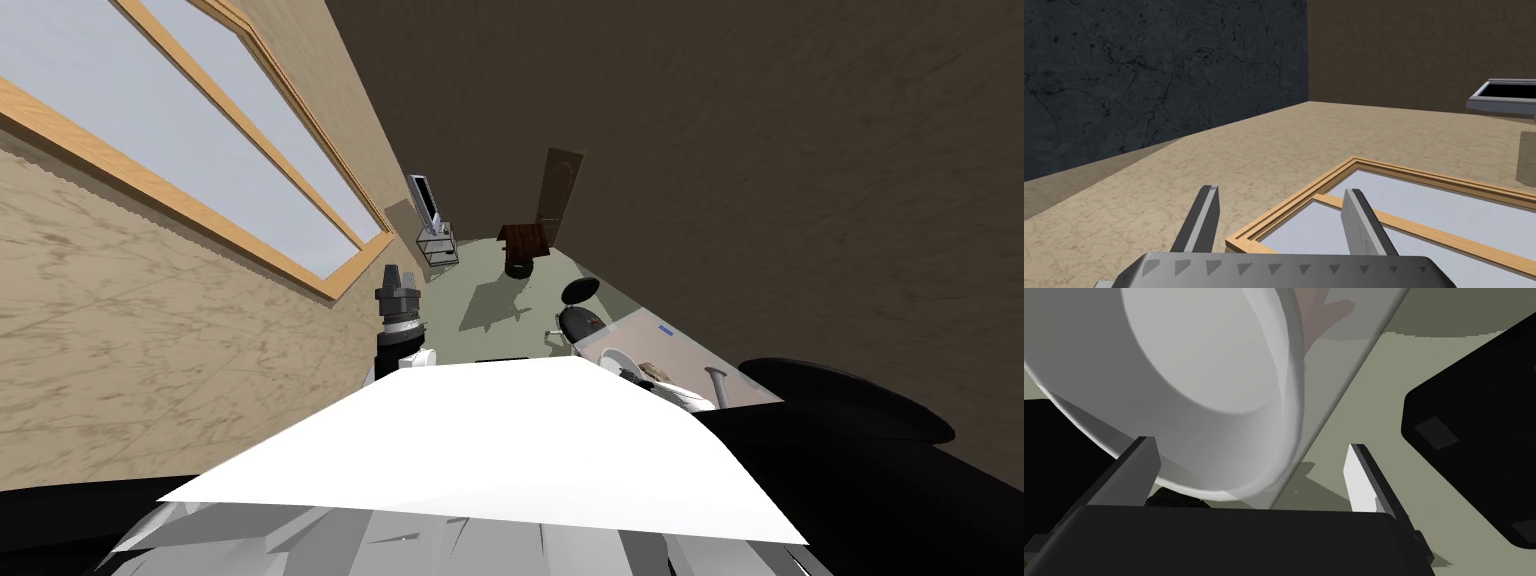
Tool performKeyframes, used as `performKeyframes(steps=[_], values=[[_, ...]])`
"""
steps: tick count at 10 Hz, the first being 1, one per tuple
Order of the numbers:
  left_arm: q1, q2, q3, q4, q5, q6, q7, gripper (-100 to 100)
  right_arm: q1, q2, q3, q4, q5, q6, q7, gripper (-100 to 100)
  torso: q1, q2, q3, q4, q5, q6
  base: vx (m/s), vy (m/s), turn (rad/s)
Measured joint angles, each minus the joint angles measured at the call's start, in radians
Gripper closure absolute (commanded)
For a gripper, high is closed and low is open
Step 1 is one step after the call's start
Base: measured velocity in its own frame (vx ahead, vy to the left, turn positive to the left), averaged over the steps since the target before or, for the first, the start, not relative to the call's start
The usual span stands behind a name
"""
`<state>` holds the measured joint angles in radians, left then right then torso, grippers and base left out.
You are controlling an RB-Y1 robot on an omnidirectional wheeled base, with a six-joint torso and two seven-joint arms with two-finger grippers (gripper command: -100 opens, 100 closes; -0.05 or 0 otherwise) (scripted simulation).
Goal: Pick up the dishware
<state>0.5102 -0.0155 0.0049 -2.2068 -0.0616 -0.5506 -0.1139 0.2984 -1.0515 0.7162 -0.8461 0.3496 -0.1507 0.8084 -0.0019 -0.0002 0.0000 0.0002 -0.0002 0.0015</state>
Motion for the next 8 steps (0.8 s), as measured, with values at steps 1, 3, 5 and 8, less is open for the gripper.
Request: performKeyframes(steps=[1,3,5,8], values=[[0.0,0.0,0.0,0.0,0.0,0.0,0.0,0,-0.008,0.018,0.013,0.034,0.003,-0.009,0.004,-100,-0.001,0.0,0.0,0.0,0.0,0.0,0.007,-0.02,0.01],[0.0,0.0,0.0,0.0,0.0,0.0,0.0,0,-0.008,0.02,0.014,0.039,0.004,-0.013,0.006,-100,0.001,0.001,0.0,0.0,0.0,0.0,-0.016,-0.011,0.105],[0.0,0.0,0.0,0.0,0.0,0.0,0.0,0,-0.009,0.052,0.005,0.063,0.003,0.0,-0.002,-100,-0.001,0.004,0.002,0.001,0.0,-0.001,-0.074,-0.041,0.212],[0.0,0.0,0.0,0.0,0.0,0.0,0.0,0,-0.02,0.089,-0.004,0.11,0.004,0.002,-0.008,100,-0.001,0.004,0.002,0.001,0.0,0.001,-0.037,-0.025,0.056]])
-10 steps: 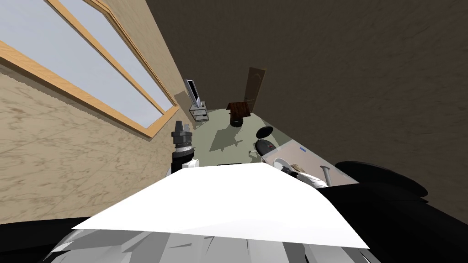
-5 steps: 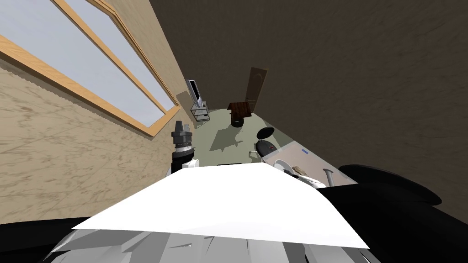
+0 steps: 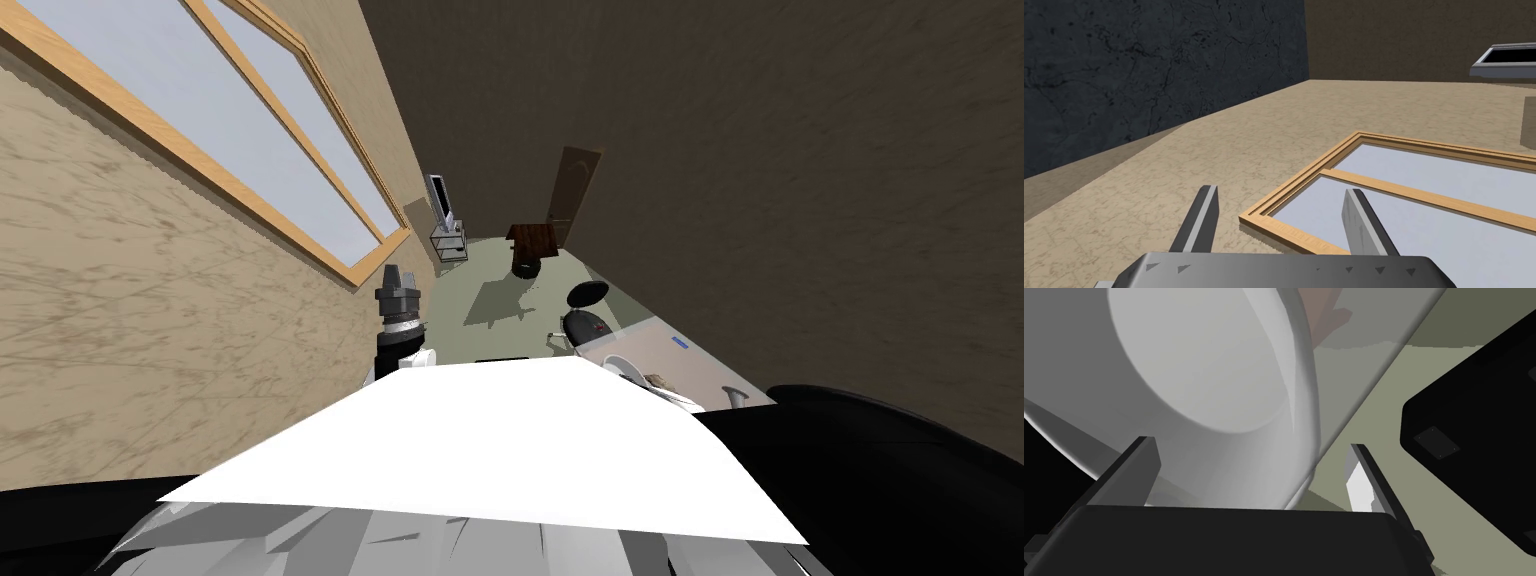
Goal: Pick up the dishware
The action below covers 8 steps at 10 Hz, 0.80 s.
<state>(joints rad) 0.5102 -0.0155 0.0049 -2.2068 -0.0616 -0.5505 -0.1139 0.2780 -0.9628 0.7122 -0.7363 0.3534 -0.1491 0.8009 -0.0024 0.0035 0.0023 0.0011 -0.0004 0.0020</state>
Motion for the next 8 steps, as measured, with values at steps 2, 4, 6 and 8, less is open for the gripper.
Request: performKeyframes(steps=[2,4,6,8], values=[[0.0,0.0,0.0,0.0,0.0,0.0,0.0,0,0.002,0.001,0.002,-0.001,0.001,-0.001,0.001,100,0.001,-0.002,-0.001,0.001,0.001,0.0,-0.004,0.0,0.008],[0.0,0.0,0.0,0.0,0.0,0.0,0.0,0,0.002,0.0,0.003,0.0,0.002,-0.001,0.003,100,0.003,-0.001,0.0,0.001,0.002,0.001,0.0,0.0,0.0],[0.0,0.0,0.0,0.0,0.0,0.0,0.0,0,0.002,0.001,0.003,-0.001,0.002,-0.002,0.002,100,0.004,-0.001,0.0,0.001,0.003,0.001,0.022,0.009,-0.087],[0.0,0.0,0.0,0.0,0.0,0.0,0.0,0,0.002,-0.028,0.008,-0.024,0.0,-0.009,0.005,100,0.007,-0.004,-0.002,0.0,0.005,0.003,0.069,0.043,-0.225]])
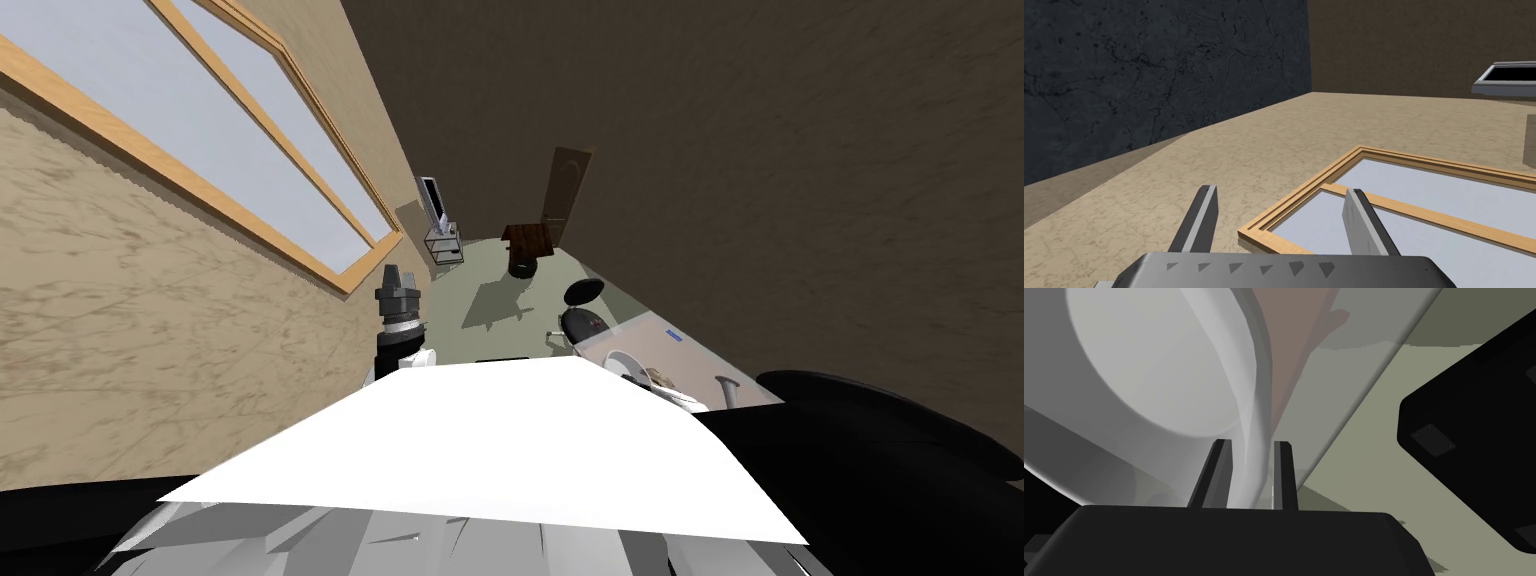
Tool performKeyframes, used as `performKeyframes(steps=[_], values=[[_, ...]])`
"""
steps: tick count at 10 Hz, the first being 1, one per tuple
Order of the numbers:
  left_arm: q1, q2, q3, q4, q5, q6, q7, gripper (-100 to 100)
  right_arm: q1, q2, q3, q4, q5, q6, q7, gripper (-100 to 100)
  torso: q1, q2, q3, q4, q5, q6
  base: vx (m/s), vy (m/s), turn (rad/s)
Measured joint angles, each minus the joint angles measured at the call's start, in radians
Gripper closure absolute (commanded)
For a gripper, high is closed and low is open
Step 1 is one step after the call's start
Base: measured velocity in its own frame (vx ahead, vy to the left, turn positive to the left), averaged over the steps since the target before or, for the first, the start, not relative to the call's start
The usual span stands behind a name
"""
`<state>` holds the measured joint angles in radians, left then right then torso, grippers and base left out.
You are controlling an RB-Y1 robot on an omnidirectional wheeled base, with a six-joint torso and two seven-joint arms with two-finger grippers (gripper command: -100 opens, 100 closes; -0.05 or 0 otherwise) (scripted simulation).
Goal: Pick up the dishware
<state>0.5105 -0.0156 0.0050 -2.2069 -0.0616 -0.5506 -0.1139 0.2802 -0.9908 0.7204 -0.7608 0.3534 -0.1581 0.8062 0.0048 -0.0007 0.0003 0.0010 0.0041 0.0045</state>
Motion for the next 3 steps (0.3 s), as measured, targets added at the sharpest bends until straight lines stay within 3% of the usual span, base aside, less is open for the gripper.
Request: performKeyframes(steps=[2,3], values=[[0.0,0.0,0.0,0.0,0.0,0.0,0.0,0,0.008,-0.029,0.007,-0.033,0.0,-0.002,0.005,100,0.002,-0.001,-0.001,0.0,0.0,-0.001,0.047,0.038,-0.106],[0.0,0.0,0.0,0.0,0.0,0.0,0.0,0,0.008,-0.031,0.007,-0.035,-0.001,-0.003,0.006,0,0.001,0.0,0.0,0.0,0.0,-0.002,0.004,0.005,0.006]])
